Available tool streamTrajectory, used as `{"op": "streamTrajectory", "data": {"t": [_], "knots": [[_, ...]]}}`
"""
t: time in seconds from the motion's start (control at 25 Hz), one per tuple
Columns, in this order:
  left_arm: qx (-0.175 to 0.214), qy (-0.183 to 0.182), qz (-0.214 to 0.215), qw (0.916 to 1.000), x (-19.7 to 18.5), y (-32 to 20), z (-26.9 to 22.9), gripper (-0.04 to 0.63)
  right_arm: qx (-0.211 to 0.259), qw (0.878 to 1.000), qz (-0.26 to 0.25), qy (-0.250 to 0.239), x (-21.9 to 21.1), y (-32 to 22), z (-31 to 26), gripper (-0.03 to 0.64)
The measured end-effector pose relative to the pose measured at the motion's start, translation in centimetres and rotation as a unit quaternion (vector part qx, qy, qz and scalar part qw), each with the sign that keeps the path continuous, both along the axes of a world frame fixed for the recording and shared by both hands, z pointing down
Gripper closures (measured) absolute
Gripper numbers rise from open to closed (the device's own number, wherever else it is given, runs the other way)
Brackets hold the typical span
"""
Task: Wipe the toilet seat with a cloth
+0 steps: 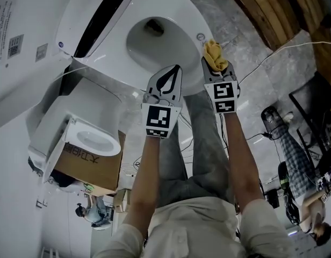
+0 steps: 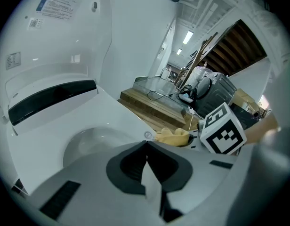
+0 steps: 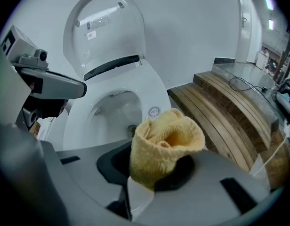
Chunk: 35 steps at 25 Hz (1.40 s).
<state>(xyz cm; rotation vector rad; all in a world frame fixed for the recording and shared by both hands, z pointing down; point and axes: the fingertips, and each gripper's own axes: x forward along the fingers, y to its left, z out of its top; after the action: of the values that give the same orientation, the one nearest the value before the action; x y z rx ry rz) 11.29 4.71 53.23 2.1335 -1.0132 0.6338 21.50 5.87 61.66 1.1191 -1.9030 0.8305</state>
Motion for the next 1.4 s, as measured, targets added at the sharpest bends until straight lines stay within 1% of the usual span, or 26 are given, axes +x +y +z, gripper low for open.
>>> {"op": "streamTrajectory", "data": {"t": [0.24, 0.6, 0.96, 1.4], "knots": [[0.000, 0.003, -0.014, 0.9999, -1.3, -1.3, 0.4, 0.581, 0.006, 1.000, 0.002, 0.008, -0.9, -1.9, 0.0, 0.526], [0.012, 0.008, -0.032, 0.9994, -2.8, -4.0, 0.2, 0.581, 0.011, 1.000, 0.002, 0.015, -2.3, -4.7, 0.0, 0.526], [0.019, 0.011, -0.051, 0.9984, -4.2, -5.6, 0.1, 0.581, 0.014, 1.000, -0.014, 0.020, -4.2, -7.4, 0.2, 0.526], [0.027, 0.006, -0.080, 0.9964, -6.9, -6.8, -0.3, 0.581, 0.025, 0.999, -0.034, 0.020, -6.2, -11.0, 0.1, 0.526]]}}
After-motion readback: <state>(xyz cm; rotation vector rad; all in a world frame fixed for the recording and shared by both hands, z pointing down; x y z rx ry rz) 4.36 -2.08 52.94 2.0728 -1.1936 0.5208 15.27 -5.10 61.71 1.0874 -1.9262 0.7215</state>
